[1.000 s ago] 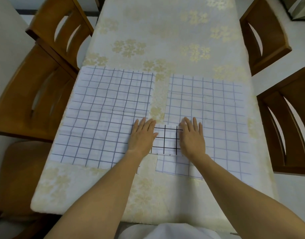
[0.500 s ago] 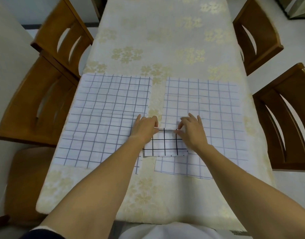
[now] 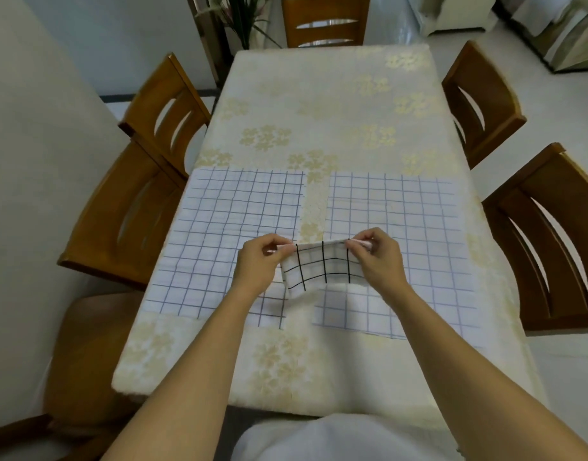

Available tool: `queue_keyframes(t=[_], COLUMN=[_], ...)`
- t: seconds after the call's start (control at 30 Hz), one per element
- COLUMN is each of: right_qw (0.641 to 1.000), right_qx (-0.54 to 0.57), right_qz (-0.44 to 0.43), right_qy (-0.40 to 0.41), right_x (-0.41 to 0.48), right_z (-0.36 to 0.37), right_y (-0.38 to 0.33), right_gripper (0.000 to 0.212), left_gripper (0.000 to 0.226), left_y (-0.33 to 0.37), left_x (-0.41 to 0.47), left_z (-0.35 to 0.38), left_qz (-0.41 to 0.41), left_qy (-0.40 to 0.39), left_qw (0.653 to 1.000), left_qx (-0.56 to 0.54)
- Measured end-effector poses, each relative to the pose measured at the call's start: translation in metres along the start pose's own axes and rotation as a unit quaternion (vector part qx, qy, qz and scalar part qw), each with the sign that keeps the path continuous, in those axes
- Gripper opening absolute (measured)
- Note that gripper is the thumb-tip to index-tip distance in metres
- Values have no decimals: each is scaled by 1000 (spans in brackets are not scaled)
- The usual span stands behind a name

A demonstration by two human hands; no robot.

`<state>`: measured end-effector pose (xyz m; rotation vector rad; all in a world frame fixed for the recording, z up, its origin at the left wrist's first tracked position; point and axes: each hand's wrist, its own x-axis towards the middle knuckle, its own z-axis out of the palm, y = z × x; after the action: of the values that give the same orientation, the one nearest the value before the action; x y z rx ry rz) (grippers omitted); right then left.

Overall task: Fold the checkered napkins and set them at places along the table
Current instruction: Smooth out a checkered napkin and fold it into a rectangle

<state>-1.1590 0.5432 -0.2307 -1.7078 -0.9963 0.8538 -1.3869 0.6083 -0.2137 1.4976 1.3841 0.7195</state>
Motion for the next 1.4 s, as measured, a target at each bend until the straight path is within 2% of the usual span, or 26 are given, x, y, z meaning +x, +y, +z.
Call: queue_keyframes(t=[0.13, 0.23, 0.37, 0.47, 0.57, 0.63, 0.7, 0.77, 0.83, 0.87, 0.97, 1.0, 1.17, 1.3, 1.4], right_qw=[997, 994, 990, 986, 985, 984, 983, 980, 973, 970, 961, 959, 948, 942, 944], right_qx=[69, 107, 126, 123, 97, 86, 83, 72, 63, 55, 27, 25, 74, 135, 147], right_qz=[18, 32, 40, 38, 35, 51, 76, 88, 81, 72, 59, 60, 76, 114, 115], right_qy=[9, 5, 45, 105, 137, 144, 146, 164, 206, 226, 269, 278, 301, 284, 274], right_x=[-19, -48, -94, -121, -154, -178, -197, -211, -221, -226, -237, -240, -255, -267, -277], right_z=[-8, -14, -21, -31, -43, -52, -66, -81, -96, -105, -132, -143, -207, -272, -329], right_y=[-29, -40, -51, -57, -57, -51, -44, -40, -39, -38, -30, -27, -3, 25, 48], right_gripper=[12, 35, 25, 29, 24, 27, 18, 25, 25, 26, 31, 31, 20, 26, 28], left_gripper=[3, 4, 11, 14, 31, 34, 35, 35, 45, 44, 17, 15, 20, 16, 26], left_y=[17, 27, 41, 33, 24, 25, 29, 37, 46, 52, 70, 77, 114, 144, 167], left_x=[-20, -35, -72, -104, -124, -140, -155, -166, -174, -179, -188, -191, -213, -240, -260], left_z=[-8, -13, -13, -2, 17, 31, 44, 55, 65, 69, 86, 94, 156, 226, 281], left_qz=[6, -4, -14, -11, 0, 7, 13, 21, 23, 28, 57, 62, 80, 95, 94], left_qy=[40, 42, -22, -100, -100, -104, -121, -142, -163, -175, -223, -236, -274, -267, -260], left_qw=[991, 984, 980, 978, 983, 983, 981, 981, 981, 979, 968, 964, 954, 956, 957], left_qx=[-128, -173, -200, -180, -153, -148, -151, -132, -104, -96, -102, -104, -91, -80, -84])
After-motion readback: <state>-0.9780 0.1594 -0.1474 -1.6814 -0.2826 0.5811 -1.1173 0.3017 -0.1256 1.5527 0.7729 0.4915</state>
